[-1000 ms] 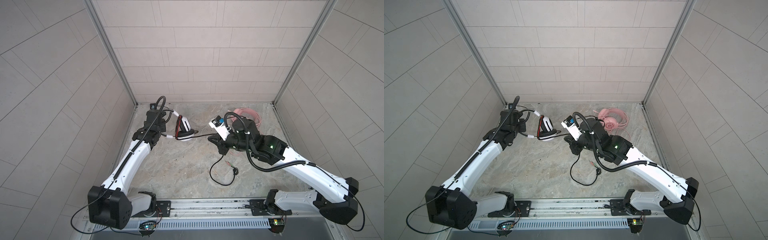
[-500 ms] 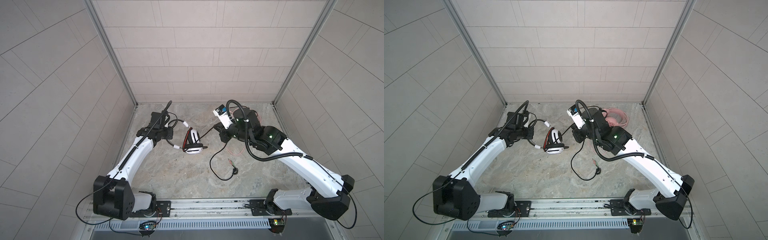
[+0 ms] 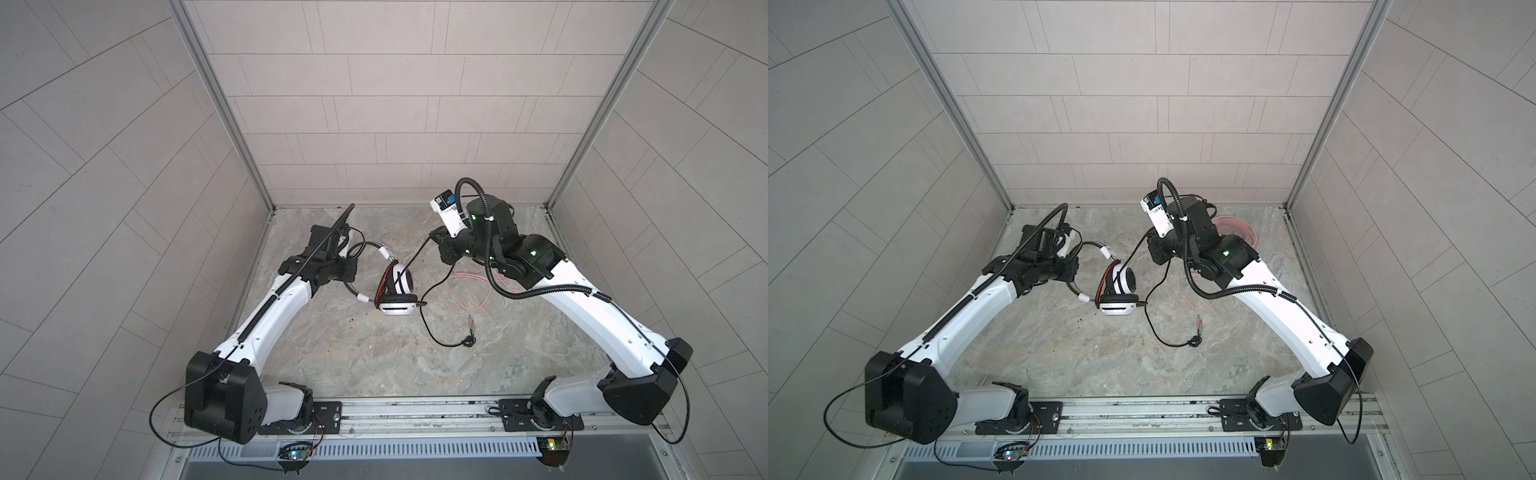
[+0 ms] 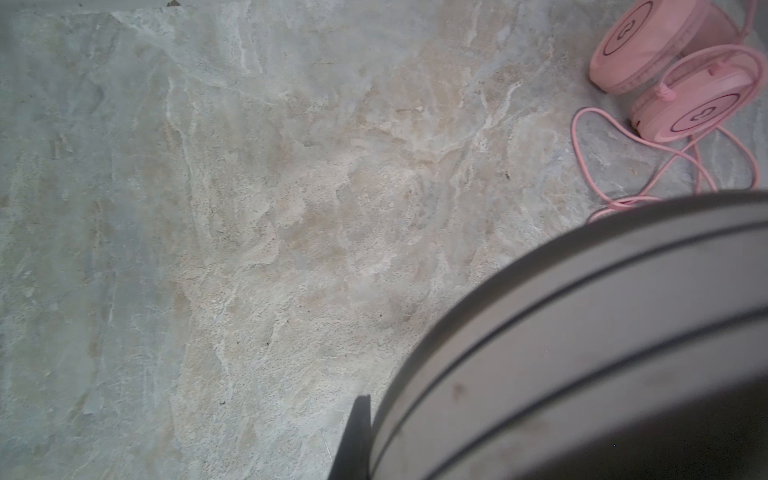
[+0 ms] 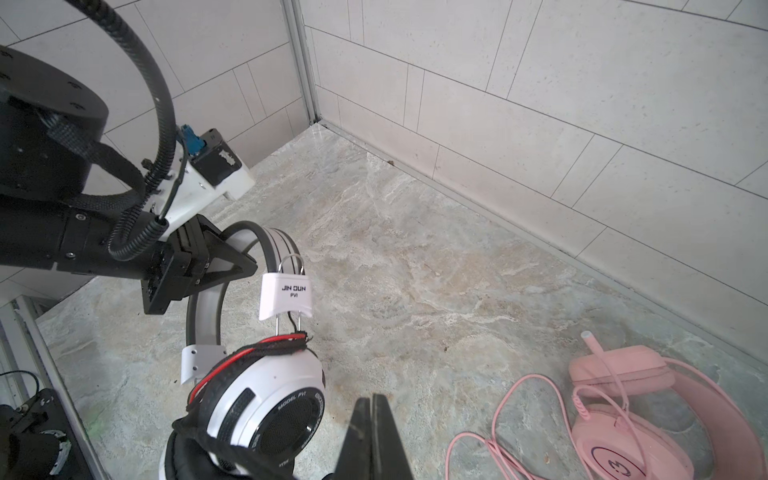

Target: Wrap the headphones

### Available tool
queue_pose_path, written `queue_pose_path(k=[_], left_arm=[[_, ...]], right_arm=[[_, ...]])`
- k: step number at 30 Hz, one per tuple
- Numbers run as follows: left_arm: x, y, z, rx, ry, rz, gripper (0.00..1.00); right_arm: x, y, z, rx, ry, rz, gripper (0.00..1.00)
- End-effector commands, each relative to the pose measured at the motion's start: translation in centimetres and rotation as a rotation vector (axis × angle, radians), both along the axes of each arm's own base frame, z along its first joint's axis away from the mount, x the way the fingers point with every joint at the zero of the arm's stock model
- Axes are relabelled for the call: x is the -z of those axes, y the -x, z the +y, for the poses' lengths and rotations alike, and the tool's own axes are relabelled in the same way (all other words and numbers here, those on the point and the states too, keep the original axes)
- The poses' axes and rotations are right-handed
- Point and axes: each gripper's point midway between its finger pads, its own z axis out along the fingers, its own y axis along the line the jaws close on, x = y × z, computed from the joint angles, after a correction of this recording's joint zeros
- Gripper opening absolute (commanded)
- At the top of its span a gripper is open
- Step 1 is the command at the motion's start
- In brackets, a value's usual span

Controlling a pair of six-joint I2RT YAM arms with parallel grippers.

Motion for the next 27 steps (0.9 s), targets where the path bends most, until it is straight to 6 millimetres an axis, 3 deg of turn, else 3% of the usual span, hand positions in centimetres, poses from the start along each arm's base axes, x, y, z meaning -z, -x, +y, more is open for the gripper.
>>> queue_pose_path(k=[1, 13, 27], left_arm=[[-3.1, 0.2, -2.0, 0.088, 0.071, -0.086, 0.0], [-5.0, 2.0, -6.8, 0.295, 0.203, -0.114, 0.0], [-7.4, 3.1, -7.8, 0.354, 0.288, -0.216, 0.0]], right_arm=[[-2.2, -0.6, 0.0, 0.008, -0.046, -0.05, 0.0], [-1.2, -2.7, -1.0, 0.05, -0.075, -0.009, 0.0], [4.0, -3.9, -0.4, 0.067, -0.052, 0.103, 0.0]])
